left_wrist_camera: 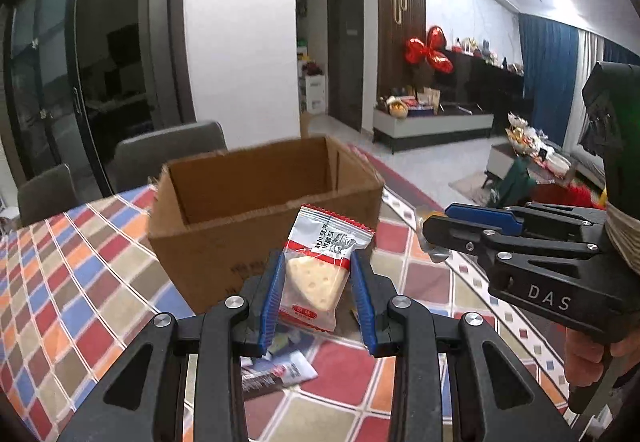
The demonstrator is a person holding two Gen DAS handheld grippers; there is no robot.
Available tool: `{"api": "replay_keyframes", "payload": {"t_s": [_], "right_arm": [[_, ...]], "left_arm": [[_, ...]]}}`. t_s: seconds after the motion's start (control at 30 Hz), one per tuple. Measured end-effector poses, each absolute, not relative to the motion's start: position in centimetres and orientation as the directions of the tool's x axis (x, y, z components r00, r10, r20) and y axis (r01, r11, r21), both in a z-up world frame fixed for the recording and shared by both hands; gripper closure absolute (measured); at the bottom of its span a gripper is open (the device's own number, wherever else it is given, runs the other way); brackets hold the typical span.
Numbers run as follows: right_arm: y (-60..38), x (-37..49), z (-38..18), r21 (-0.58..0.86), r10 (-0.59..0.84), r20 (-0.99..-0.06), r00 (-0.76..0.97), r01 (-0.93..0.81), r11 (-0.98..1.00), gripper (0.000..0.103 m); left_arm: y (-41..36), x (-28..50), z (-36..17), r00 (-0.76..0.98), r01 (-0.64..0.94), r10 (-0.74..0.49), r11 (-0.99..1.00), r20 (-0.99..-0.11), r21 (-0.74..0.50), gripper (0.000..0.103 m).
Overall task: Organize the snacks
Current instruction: 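Carry the candy and cracker packet over the box and open both tools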
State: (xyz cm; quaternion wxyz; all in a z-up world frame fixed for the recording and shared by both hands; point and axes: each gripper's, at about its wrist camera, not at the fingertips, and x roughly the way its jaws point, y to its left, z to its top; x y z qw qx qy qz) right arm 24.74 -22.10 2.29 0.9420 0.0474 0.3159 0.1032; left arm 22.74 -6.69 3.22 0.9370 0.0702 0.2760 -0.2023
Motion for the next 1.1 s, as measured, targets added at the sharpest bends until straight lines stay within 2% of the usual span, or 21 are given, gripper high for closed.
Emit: {"api": "replay_keyframes", "payload": {"t_s": [0.2,0.47,1.0,1.1], "right_arm": [[-21.1,25.5,4.8,0.139,0.244,-0.537,0.807,-0.201,0.97,0.078],[-20.0,28.1,7.5,0.11,0.254,-0.502,0.827,-0.231,0.967,0.078],[-18.6,35.7,7.8,0.085,0.222,-0.577,0.786,-0.212,0.973,0.078],[-18.6,36.7,7.7,0.078,0.199,-0.591,0.782,-0.19,0.979,0.076]], "left_arm": [[-5.5,23.3,5.7,0.803,0.405,-0.338,0.914,-0.491,0.034,0.07],[-4.6,26.3,7.8,0.828,0.382,-0.305,0.921,-0.471,0.075,0.07],[-4.7,33.6,7.9,0.797,0.375,-0.267,0.922,-0.541,0.098,0.069],[-4.8,34.0,8.0,0.802,0.354,-0.247,0.93,-0.544,0.1,0.049]]}}
